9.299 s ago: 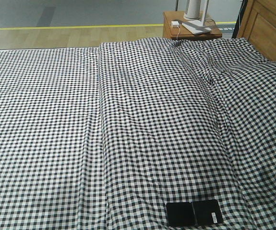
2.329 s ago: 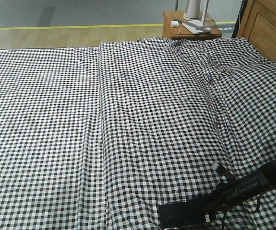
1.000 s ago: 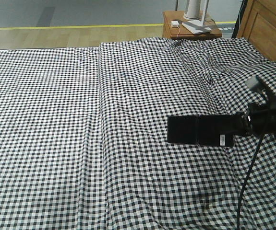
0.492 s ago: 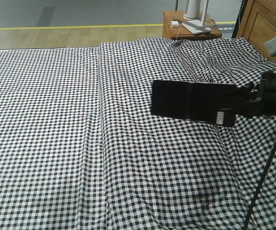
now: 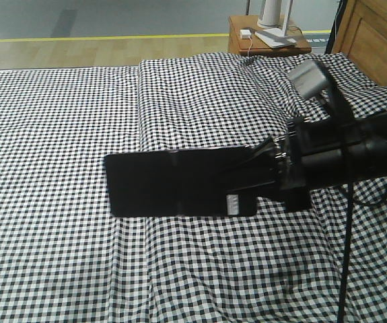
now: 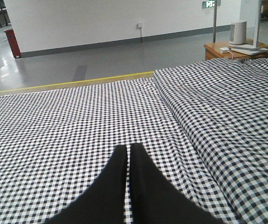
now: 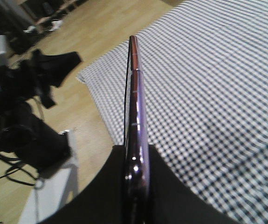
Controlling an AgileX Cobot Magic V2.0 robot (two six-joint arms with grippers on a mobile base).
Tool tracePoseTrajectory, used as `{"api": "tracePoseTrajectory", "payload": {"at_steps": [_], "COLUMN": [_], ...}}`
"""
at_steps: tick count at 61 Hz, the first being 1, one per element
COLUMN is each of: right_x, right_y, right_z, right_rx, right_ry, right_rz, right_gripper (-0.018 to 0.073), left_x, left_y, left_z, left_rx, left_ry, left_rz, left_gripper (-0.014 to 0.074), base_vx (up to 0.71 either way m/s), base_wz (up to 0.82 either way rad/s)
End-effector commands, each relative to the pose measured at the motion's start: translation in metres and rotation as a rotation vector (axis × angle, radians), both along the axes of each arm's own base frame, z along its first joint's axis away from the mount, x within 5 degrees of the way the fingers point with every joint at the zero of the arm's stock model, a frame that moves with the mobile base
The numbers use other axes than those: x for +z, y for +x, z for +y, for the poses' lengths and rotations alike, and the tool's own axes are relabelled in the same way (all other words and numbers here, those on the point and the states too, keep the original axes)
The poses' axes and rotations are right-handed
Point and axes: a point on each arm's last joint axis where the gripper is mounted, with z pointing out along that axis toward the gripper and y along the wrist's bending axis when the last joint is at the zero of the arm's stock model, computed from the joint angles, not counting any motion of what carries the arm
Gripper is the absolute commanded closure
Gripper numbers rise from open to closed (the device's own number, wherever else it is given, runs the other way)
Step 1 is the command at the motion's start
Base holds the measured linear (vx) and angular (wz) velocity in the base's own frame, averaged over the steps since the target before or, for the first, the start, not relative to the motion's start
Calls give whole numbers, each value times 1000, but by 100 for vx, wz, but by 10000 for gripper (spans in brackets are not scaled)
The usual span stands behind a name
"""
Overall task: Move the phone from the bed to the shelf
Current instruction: 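Lift the phone off the bed with the right gripper, then hold the phone raised in the right gripper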
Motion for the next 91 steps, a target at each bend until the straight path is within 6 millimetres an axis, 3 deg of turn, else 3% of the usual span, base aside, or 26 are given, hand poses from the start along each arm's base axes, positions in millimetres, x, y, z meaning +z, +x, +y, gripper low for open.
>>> {"api": "tracePoseTrajectory", "payload": {"at_steps": [1, 24, 91], "right_x": [27, 29, 28], "right_y": [-19, -49, -49], "right_z": [15, 53, 53], "right_rx": [103, 283, 289], "right_ry": [141, 161, 149], "right_rz": [-11, 14, 5], "right_gripper": [562, 562, 561], "left_x": [15, 15, 15], "left_y": [-1, -1, -1], "left_z": [0, 0, 0], "left_rx": [-4, -4, -4], "left_ry": [-10, -10, -10], "left_rz": [-106, -106, -106], "left_gripper": [595, 595, 595], "base_vx": [0, 0, 0], "base_wz": [0, 0, 0]}}
